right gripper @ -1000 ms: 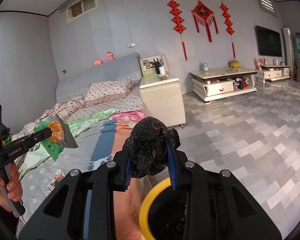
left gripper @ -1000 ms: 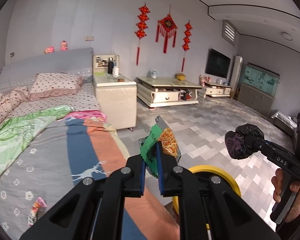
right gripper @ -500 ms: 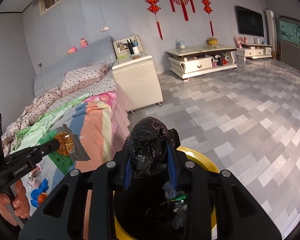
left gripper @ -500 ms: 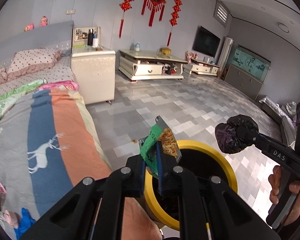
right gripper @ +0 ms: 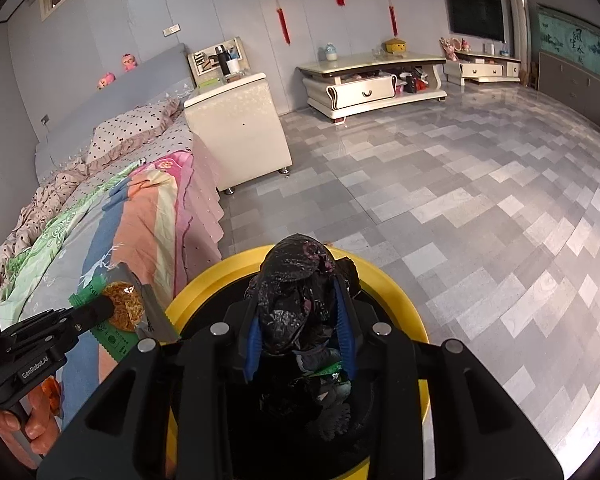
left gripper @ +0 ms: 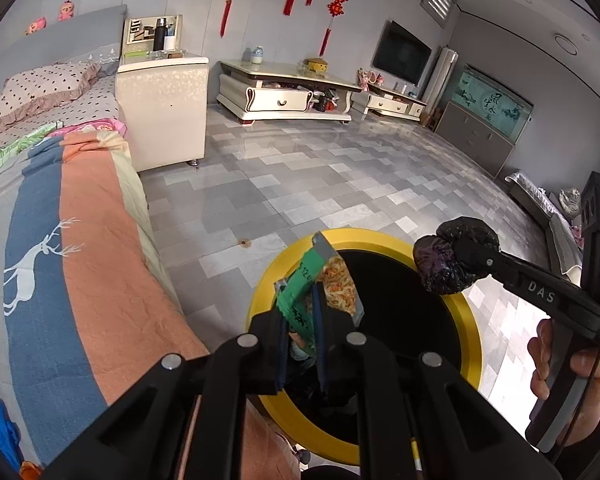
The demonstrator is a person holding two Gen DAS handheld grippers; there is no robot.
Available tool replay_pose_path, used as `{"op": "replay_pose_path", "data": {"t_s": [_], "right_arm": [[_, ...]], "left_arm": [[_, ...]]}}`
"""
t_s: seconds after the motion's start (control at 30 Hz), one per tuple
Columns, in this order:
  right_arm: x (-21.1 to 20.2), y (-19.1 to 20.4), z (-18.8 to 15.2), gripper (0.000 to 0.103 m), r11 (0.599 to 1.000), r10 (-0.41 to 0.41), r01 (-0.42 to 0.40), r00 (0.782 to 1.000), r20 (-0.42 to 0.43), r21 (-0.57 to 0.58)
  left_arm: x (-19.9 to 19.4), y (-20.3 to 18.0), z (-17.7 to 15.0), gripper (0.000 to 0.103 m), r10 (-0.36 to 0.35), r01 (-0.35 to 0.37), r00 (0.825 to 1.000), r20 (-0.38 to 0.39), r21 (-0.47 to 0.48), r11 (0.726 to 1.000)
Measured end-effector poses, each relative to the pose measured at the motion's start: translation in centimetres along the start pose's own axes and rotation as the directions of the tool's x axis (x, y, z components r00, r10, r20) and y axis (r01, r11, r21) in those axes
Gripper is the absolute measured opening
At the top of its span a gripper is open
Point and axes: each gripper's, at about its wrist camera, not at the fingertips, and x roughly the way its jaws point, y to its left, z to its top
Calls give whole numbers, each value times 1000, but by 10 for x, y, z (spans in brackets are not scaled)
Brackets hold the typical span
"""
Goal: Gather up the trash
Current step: 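Carry both items over the yellow bin and open both tools to drop them, then move both tools back over the remaining trash on the bed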
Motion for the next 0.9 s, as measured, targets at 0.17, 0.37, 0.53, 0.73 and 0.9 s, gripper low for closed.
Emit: {"op": "replay_pose_path", "data": {"t_s": [0.17,0.37,0.53,0.73,0.9], "right_arm": [[2,-2,-1,35,1000,-18,18,1000,8,10],[-11,-7,-1,53,998,-55,54,998,31,31],[-21,-7,1,59,997,-62,60,997,45,41],[-40,25,5,66,1000,-7,8,996,84,-15],[-59,73,10,70,994,65,-54,990,126,-90]], "left_arm": [[-3,-11,2,18,-14,14,1000,3,12,1000],[-9,-11,5,48,-6,5,1000,28,13,1000],[-25,-3,6,65,22,-22,998,64,0,1000],[-69,18,10,74,93,-95,986,141,5,995],[-118,57,14,78,192,-190,962,196,-28,981]]}}
